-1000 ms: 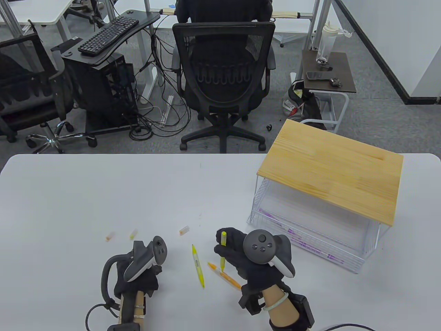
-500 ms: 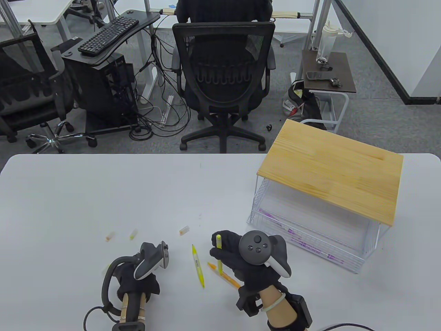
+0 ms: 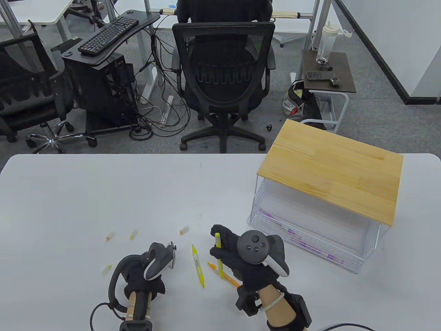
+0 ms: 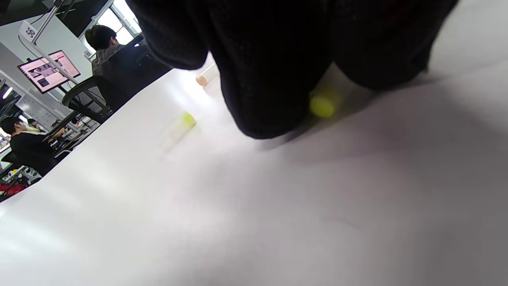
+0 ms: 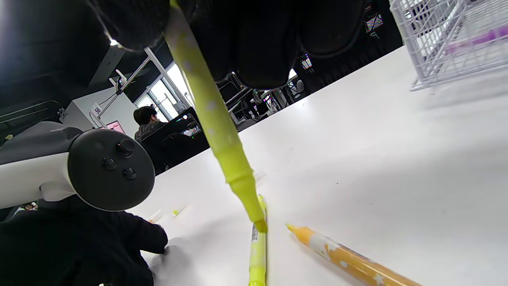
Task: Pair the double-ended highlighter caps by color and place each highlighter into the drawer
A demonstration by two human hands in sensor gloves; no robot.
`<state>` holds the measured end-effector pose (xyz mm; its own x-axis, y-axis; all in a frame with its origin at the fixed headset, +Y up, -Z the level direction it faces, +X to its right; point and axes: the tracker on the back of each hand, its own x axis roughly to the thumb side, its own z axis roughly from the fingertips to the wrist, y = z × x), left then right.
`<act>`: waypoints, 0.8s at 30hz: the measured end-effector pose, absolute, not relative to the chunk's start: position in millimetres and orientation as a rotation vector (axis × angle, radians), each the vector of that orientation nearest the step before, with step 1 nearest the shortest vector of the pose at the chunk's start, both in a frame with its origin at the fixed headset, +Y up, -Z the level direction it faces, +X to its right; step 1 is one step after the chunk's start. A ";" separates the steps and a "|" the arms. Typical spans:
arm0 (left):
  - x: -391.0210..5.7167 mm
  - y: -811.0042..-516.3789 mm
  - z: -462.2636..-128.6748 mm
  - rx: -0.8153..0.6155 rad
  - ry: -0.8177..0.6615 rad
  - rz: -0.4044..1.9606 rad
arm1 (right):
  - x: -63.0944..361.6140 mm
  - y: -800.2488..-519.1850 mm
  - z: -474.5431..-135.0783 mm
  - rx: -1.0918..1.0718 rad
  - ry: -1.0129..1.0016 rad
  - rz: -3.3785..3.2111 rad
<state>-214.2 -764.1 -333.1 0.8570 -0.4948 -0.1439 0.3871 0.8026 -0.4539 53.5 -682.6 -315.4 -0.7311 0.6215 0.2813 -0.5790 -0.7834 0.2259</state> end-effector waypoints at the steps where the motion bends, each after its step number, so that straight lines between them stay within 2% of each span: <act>1: -218.7 -760.7 -332.9 -0.420 0.272 -0.439 | 54.0 -682.9 -315.6 0.453 0.162 2.438; 3: -226.3 -757.3 -332.6 -0.457 0.264 -0.334 | 55.6 -683.9 -316.5 0.442 0.164 2.439; 5: -231.2 -751.5 -332.5 -0.428 0.266 -0.232 | 56.7 -685.1 -317.6 0.435 0.167 2.435; 12: -232.4 -719.1 -330.5 -0.167 0.193 0.188 | 59.1 -690.5 -320.5 0.416 0.171 2.444; 18: -238.7 -701.5 -322.1 0.047 0.129 0.348 | 62.9 -694.7 -325.6 0.409 0.199 2.408; 24: -244.6 -689.2 -312.5 0.151 0.034 0.489 | 61.6 -696.1 -326.1 0.451 0.267 2.354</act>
<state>-244.6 -689.2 -312.5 0.8823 0.4707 0.0033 -0.4656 0.8717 0.1527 61.6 -696.1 -326.1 -0.6844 0.6868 0.2447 -0.6146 -0.7241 0.3130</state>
